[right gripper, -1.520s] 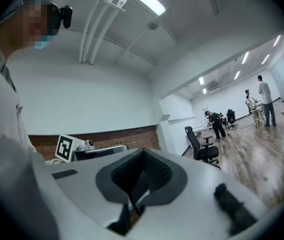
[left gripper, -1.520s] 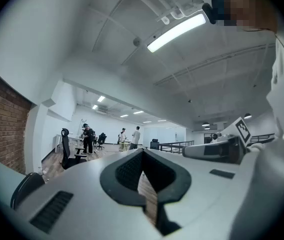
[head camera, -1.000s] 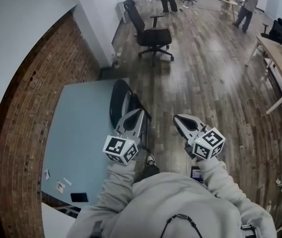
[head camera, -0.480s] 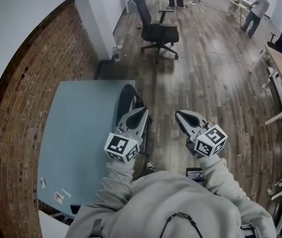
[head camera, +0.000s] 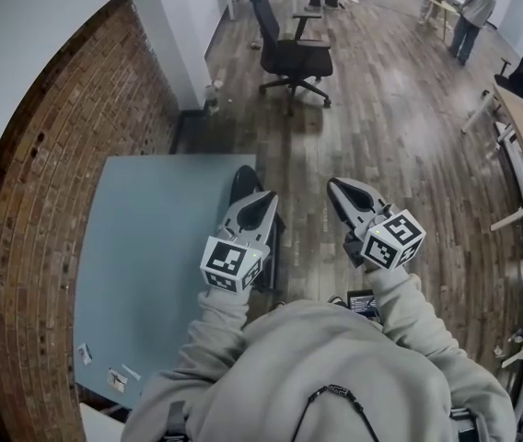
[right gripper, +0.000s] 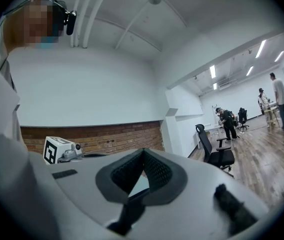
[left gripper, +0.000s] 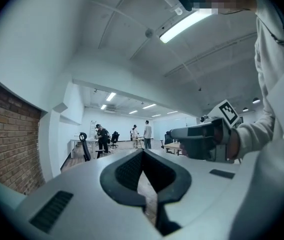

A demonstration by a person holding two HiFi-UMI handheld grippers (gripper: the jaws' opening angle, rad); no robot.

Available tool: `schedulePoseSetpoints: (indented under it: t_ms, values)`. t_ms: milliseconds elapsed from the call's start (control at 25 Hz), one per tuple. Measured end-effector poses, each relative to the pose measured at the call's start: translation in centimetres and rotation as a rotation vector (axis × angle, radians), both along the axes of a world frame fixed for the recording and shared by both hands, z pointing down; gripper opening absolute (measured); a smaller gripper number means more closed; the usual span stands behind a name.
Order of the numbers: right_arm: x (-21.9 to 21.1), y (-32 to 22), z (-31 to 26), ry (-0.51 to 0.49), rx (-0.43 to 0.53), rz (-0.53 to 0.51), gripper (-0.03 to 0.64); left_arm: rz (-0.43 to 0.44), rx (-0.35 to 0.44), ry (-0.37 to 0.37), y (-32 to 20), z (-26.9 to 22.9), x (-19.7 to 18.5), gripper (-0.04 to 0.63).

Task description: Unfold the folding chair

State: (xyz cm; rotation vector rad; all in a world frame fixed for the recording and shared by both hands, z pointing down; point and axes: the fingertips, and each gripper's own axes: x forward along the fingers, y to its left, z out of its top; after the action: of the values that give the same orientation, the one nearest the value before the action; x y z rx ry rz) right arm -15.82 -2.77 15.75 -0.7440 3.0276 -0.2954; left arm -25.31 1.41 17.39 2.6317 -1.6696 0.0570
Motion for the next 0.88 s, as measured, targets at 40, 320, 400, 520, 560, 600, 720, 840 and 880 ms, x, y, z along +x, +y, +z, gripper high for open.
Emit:
schedulePoseSetpoints:
  t_ms: [40, 320, 400, 520, 560, 600, 720, 840, 880]
  values:
    - [-0.3, -0.5, -0.3, -0.006, 0.002, -0.001, 0.006, -0.015, -0.007, 0.003, -0.4, 0.0, -0.4, 0.005]
    - [-2.1, -2.3, -0.3, -0.008, -0.012, -0.027, 0.006, -0.028, 0.013, -0.029, -1.5, -0.4, -2.0, 0.005]
    - [-2.8, -2.5, 0.5, 0.005, -0.026, -0.039, 0.006, -0.035, 0.005, -0.039, -1.8, 0.0, -2.7, 0.005]
    - [-4.1, -2.9, 2.9, 0.044, -0.073, -0.059, 0.006, -0.072, -0.049, -0.024, -2.3, 2.1, -4.3, 0.006]
    - [-4.6, -3.1, 4.1, 0.064, -0.099, -0.065, 0.006, -0.085, -0.065, -0.015, -2.5, 3.0, -4.8, 0.006]
    - [-5.1, -3.4, 5.6, 0.085, -0.131, -0.066, 0.006, -0.091, -0.074, -0.001, -2.6, 3.9, -5.3, 0.005]
    - [-7.0, -5.0, 10.9, 0.134, -0.273, -0.05, 0.023, -0.088, -0.099, 0.042, -3.5, 6.6, -6.7, 0.082]
    - [-9.1, -5.4, 18.0, 0.203, -0.463, -0.049, 0.116, -0.152, -0.185, 0.032, -4.0, 11.2, -9.6, 0.184]
    - [-9.8, -5.2, 20.7, 0.233, -0.531, -0.055, 0.136, -0.173, -0.218, 0.034, -4.1, 12.9, -10.6, 0.201]
